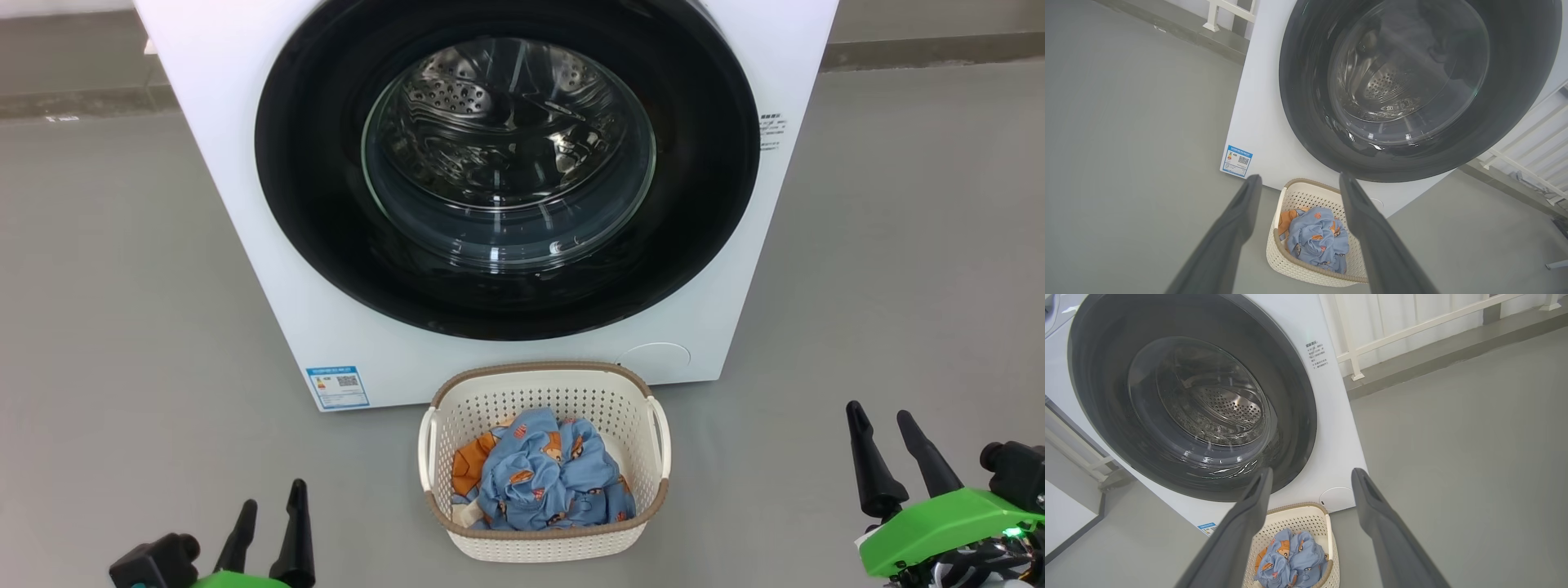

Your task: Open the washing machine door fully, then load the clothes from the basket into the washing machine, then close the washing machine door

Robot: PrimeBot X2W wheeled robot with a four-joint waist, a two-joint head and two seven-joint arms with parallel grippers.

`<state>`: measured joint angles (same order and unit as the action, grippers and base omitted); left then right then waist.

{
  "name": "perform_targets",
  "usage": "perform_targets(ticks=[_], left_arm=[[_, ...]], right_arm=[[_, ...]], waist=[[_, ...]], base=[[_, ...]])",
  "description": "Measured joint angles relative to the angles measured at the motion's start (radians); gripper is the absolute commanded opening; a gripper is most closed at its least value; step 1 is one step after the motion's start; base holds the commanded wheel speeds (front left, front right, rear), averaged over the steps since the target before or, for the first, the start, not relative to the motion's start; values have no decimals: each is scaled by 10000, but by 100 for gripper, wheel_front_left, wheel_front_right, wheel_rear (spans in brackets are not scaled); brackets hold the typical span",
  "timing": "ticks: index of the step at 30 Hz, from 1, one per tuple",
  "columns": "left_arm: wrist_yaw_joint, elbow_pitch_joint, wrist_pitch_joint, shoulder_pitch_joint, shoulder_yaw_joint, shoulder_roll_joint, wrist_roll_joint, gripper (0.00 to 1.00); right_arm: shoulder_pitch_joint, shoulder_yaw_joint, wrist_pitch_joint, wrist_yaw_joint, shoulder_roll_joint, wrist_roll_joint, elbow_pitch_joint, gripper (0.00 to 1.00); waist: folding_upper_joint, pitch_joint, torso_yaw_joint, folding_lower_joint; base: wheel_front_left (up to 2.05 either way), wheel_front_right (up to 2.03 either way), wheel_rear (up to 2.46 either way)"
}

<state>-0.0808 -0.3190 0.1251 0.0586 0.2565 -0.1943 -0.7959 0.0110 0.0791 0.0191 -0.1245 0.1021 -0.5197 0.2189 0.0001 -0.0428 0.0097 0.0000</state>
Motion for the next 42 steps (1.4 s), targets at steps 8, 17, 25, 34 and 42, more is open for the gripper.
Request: perform_targets(ticks=[8, 17, 25, 34, 42], left_arm=[[-144, -71, 222, 67, 276, -113, 683, 100], [-261, -238, 449, 72, 514, -148, 1212, 100], [-430, -391, 704, 106, 748, -217, 1791, 100], [-625, -506, 953, 234, 1064, -334, 2583, 100], [-880, -623, 1145, 311, 1350, -428, 3302, 100]], right_arm=[[-5, -2, 50, 0, 2, 1064, -132, 100], [-164, 42, 90, -2, 0, 2013, -244, 100], [-210, 132, 157, -4, -4, 3085, -383, 100], [-225, 151, 276, -6, -8, 4272, -560, 100], [-229, 155, 359, -6, -6, 5196, -667, 100]], waist=[[0, -26, 27, 1], [0, -52, 37, 1], [0, -50, 32, 0], [0, -57, 26, 1], [0, -40, 41, 1]], base=[[0, 0, 0], [0, 0, 0], [0, 0, 0], [0, 0, 0], [0, 0, 0]])
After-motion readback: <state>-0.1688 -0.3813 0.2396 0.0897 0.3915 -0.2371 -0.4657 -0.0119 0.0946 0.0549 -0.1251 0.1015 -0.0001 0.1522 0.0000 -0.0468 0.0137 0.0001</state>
